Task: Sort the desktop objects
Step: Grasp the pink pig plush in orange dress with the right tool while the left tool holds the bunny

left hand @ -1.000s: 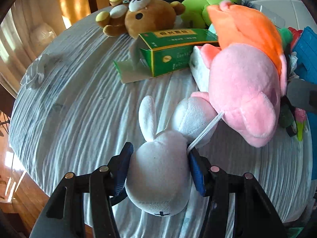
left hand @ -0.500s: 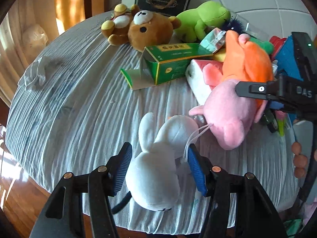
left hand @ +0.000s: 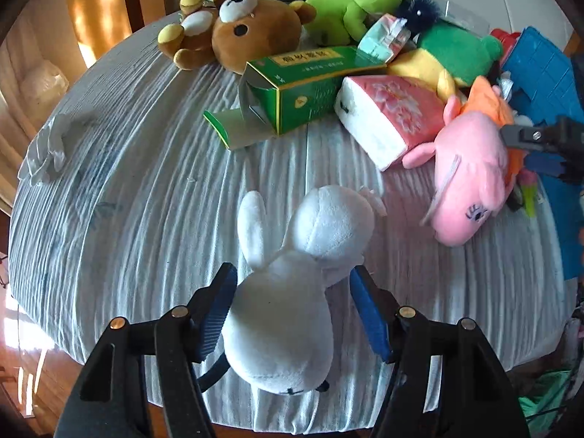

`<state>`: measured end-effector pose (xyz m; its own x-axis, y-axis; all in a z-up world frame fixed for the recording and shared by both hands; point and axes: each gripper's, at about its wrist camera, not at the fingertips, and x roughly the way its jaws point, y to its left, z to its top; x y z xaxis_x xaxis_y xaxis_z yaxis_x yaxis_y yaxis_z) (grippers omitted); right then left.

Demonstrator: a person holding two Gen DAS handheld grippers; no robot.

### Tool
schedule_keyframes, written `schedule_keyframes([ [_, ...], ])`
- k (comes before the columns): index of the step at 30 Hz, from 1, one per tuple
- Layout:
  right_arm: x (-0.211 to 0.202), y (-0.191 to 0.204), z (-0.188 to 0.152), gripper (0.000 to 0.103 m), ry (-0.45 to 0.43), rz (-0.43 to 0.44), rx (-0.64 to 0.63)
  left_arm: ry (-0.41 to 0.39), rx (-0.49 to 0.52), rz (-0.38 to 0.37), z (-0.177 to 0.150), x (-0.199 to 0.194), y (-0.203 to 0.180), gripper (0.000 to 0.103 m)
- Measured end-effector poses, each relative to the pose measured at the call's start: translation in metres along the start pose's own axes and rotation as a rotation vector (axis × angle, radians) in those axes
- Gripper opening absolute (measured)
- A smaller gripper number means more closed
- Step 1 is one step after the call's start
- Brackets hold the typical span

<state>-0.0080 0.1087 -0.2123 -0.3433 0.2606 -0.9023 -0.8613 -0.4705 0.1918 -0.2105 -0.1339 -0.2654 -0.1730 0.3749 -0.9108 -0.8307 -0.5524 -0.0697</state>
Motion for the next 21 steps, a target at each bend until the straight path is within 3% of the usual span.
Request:
schedule_keyframes([
  [3,-0.001,-0.008,-0.004,0.103,0.019,0.063,0.038,0.037,-0.009,0.074,0.006,0.025,0.001,0.06],
  [6,0.002,-0.007,-0.011,0.103,0.043,0.1,0.05,0.027,-0.076,0.037,0.016,0.026,0.01,0.051],
  [8,0.004,-0.004,-0.015,0.103,0.055,0.125,0.066,-0.026,-0.07,0.054,0.023,0.014,0.007,0.05],
  [13,0.013,0.011,-0.014,0.103,0.075,0.232,0.142,-0.157,-0.065,0.004,0.04,-0.021,-0.008,0.05],
  [21,0.033,-0.002,0.01,0.103,0.054,0.198,0.295,-0.195,-0.062,-0.038,0.078,-0.014,-0.033,0.05],
])
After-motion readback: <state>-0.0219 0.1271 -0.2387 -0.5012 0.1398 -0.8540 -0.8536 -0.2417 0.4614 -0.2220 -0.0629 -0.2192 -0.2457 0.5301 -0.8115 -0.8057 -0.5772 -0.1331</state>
